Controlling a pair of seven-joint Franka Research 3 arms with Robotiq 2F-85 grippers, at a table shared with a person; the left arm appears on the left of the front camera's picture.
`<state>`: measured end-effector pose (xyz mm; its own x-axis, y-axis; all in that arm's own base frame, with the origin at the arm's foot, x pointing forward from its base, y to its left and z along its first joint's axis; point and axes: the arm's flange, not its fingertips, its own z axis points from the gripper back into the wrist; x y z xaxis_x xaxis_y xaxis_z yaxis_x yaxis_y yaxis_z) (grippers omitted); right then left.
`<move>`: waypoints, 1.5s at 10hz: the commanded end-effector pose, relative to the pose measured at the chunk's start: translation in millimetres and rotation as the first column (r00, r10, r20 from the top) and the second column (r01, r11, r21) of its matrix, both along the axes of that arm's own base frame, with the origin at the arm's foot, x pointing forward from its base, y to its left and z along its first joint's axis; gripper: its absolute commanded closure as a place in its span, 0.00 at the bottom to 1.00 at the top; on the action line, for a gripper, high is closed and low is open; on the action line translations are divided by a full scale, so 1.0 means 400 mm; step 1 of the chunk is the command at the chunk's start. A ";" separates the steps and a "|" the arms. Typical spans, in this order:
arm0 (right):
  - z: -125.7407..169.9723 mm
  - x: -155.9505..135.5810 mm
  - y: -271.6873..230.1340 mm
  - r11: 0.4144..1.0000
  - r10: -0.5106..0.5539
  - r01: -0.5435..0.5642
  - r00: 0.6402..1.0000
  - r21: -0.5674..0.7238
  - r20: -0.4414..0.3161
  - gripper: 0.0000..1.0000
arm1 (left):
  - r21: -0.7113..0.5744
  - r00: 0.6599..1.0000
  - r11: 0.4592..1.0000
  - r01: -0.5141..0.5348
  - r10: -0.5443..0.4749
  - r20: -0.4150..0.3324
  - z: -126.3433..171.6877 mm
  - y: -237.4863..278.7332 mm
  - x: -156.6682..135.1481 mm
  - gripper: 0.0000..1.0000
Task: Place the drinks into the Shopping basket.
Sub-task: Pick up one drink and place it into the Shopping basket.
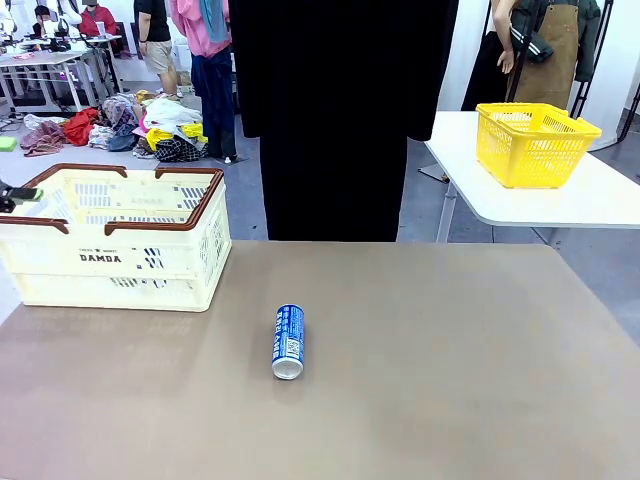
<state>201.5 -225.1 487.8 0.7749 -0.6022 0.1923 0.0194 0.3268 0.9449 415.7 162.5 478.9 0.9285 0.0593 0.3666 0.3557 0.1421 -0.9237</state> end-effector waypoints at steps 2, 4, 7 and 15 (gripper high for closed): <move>0.005 0.007 -0.002 1.000 0.003 -0.003 0.999 0.007 0.043 0.00 | 0.067 1.000 0.998 0.014 -0.014 0.004 0.060 -0.048 0.032 0.00; 0.005 0.007 -0.002 1.000 0.003 -0.003 0.999 0.007 0.043 0.00 | 0.067 1.000 0.998 0.014 -0.014 0.004 0.060 -0.048 0.032 0.00; 0.005 0.007 -0.002 1.000 0.003 -0.003 0.999 0.007 0.043 0.00 | 0.067 1.000 0.998 0.014 -0.014 0.004 0.060 -0.048 0.032 0.00; 0.005 0.007 -0.002 1.000 0.003 -0.003 0.999 0.007 0.043 0.00 | 0.067 1.000 0.998 0.014 -0.014 0.004 0.060 -0.048 0.032 0.00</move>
<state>201.5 -225.1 487.9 0.7748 -0.6021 0.1926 0.0192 0.3270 0.9448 431.3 142.7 501.4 0.9228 0.0205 0.3848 0.3743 0.1905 -0.9075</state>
